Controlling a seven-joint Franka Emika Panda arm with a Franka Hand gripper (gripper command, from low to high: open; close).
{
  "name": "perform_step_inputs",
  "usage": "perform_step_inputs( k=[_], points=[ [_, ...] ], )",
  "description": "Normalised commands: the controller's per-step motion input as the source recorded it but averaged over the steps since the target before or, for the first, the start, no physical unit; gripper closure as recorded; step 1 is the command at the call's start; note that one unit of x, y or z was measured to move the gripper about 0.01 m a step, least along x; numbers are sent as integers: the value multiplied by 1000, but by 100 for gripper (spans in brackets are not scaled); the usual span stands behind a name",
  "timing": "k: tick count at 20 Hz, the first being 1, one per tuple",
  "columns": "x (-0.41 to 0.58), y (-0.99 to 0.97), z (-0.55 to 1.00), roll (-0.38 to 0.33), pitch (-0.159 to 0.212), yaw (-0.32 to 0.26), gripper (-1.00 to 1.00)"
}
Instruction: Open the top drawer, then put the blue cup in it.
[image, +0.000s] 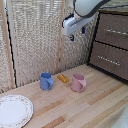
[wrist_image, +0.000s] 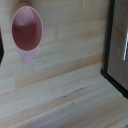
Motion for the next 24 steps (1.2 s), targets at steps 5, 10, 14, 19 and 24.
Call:
perform_step_inputs(
  k=[5, 10, 14, 19, 24],
  points=[
    [-93, -226, -33, -375, 0, 84, -100],
    [-58, -225, -63, -375, 0, 67, -100],
    [-2, -200, -45, -375, 0, 56, -100],
    [0, -199, -44, -375, 0, 59, -100],
    [-1, -250, -42, -375, 0, 57, -100]
  ],
)
